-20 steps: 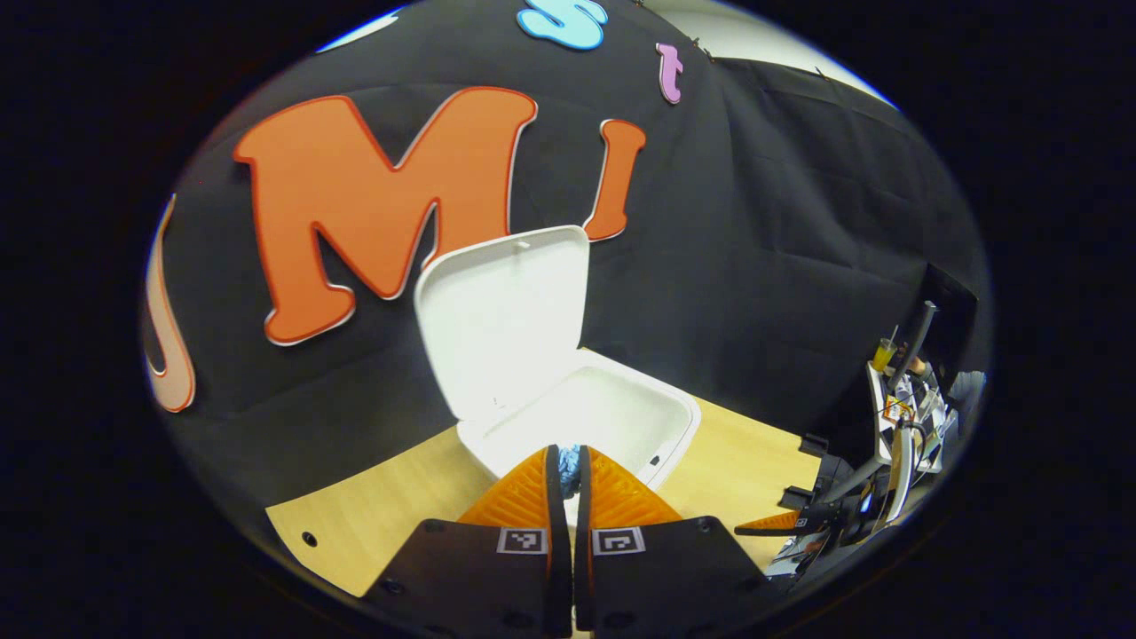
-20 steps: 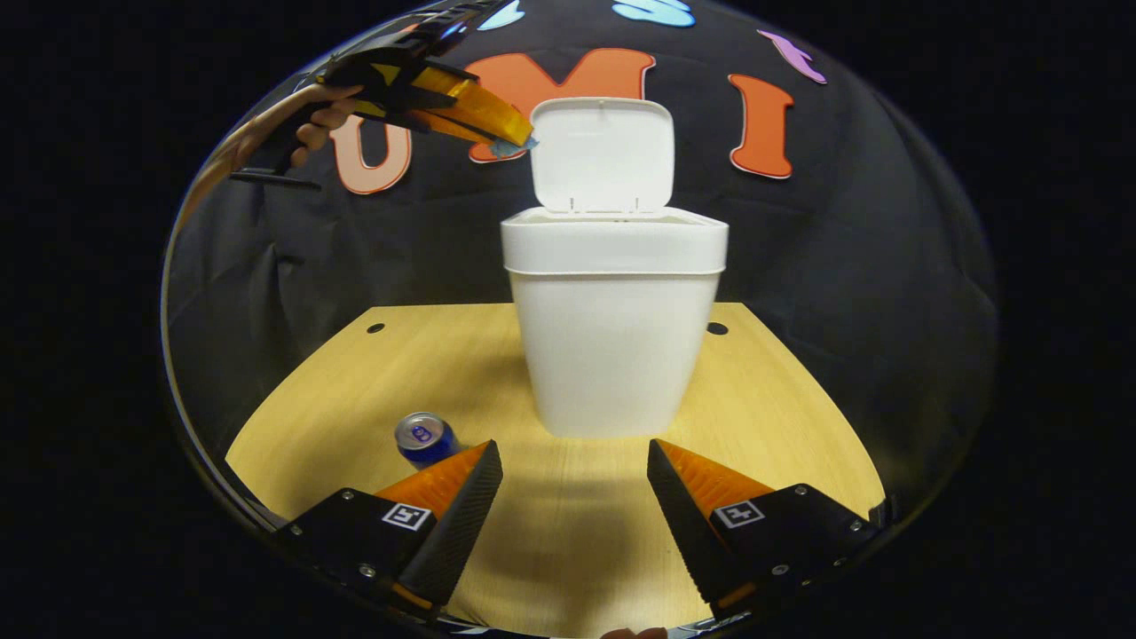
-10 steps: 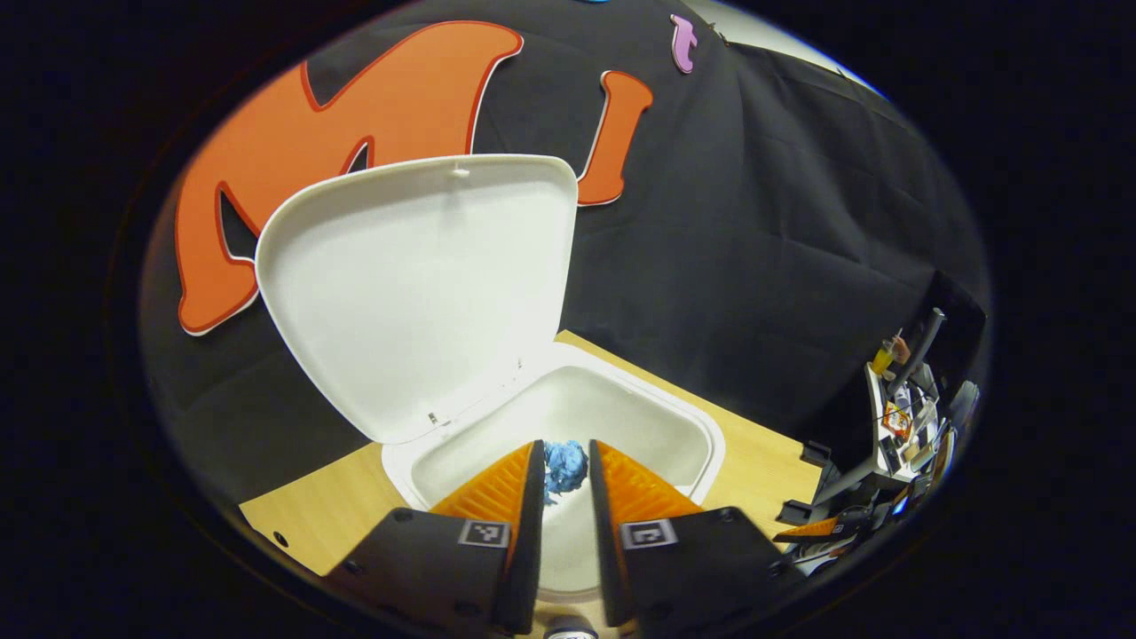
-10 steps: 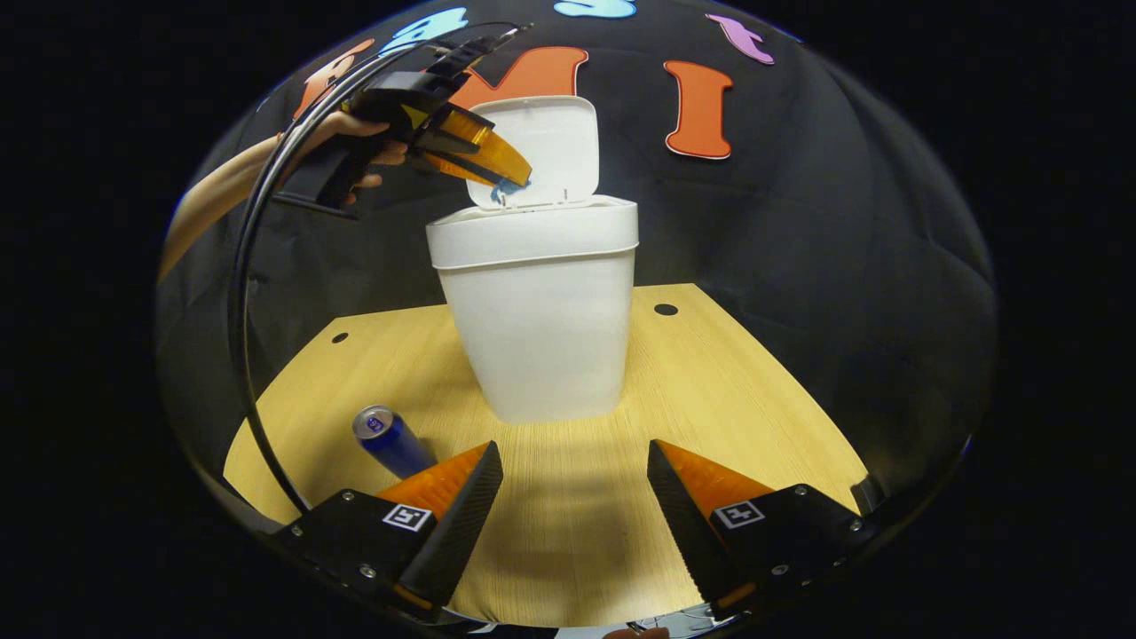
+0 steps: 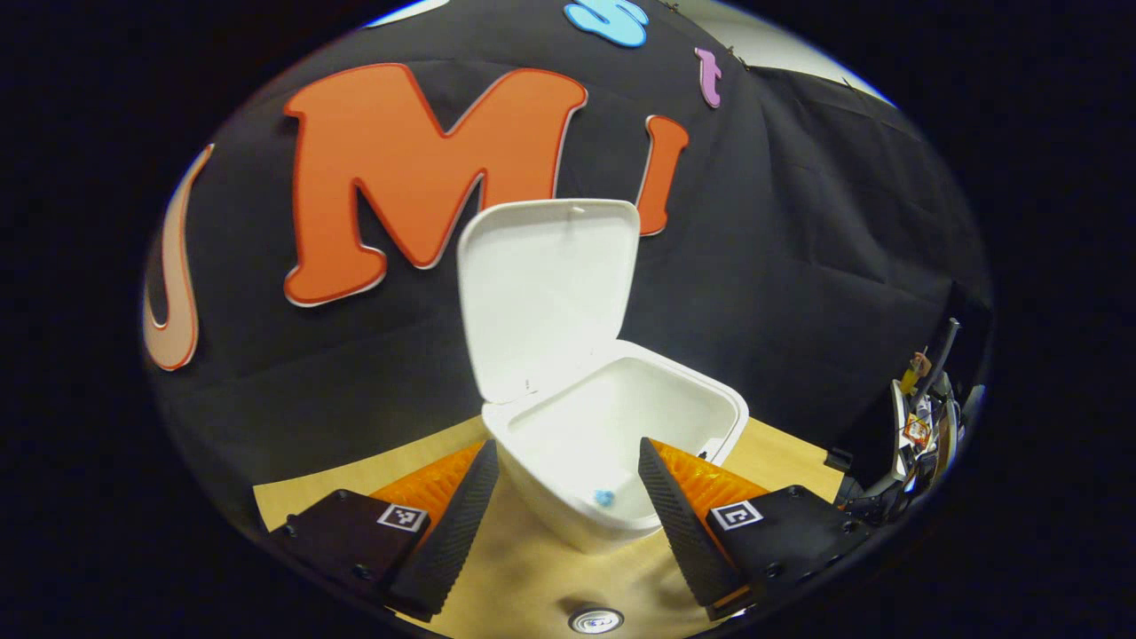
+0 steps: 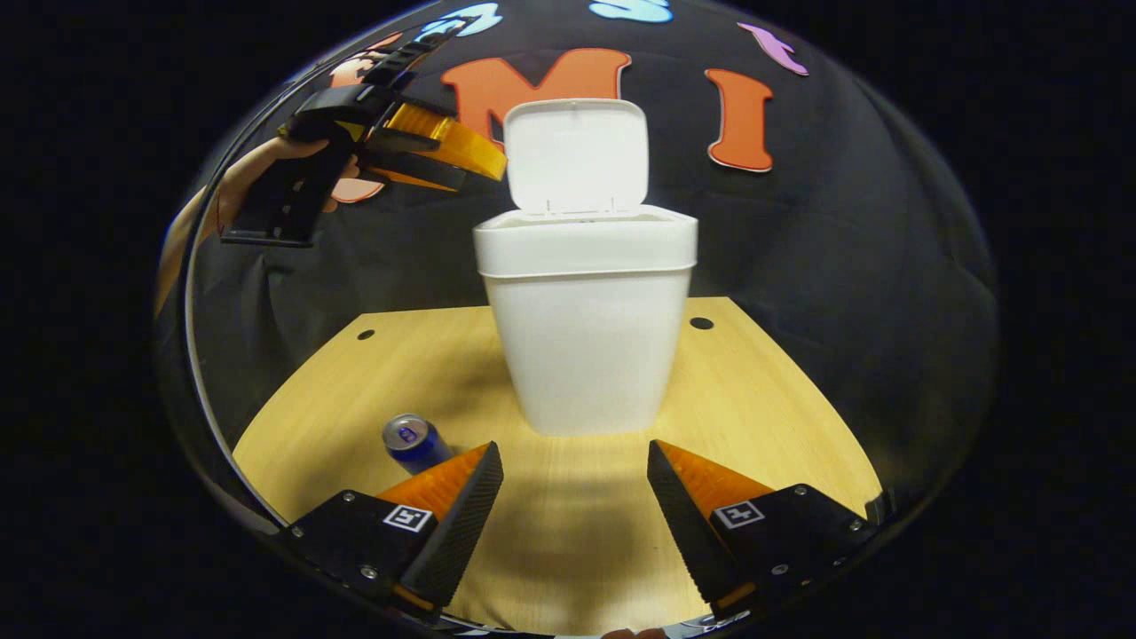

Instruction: Press the lid of the desktop garbage bin to open it, pick up the crumpled paper on the desktop and throw it into the bin, then pick up the pop can on the desktop and drop it into the bin, and finally close the garbage bin lid.

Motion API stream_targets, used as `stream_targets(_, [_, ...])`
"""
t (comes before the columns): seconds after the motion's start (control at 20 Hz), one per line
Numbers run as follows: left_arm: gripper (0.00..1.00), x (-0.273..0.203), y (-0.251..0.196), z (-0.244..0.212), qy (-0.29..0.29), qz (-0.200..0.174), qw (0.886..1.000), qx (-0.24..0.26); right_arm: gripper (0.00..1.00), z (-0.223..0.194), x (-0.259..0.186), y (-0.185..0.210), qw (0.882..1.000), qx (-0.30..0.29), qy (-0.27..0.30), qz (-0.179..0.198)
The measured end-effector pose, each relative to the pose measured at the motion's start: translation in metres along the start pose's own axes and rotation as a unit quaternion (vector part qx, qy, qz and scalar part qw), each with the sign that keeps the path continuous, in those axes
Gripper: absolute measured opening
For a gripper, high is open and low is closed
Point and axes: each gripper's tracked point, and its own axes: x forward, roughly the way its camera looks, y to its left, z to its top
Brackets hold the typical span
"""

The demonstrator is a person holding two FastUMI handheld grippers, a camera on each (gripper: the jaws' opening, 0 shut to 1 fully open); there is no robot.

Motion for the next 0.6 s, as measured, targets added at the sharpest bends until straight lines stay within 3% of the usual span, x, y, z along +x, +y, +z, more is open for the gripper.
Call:
stream_targets(0.35, [0.99,-0.105,0.078,-0.024,-0.036,0.099,0.994,0.0,0.99,0.007,0.03,0.09,0.995,-0.058,0.0,0.077])
stream_targets(0.6, [1.0,-0.16,0.116,-0.057,-0.032,0.144,0.989,-0.009,0.99,-0.002,0.052,0.13,0.991,-0.091,0.011,0.097])
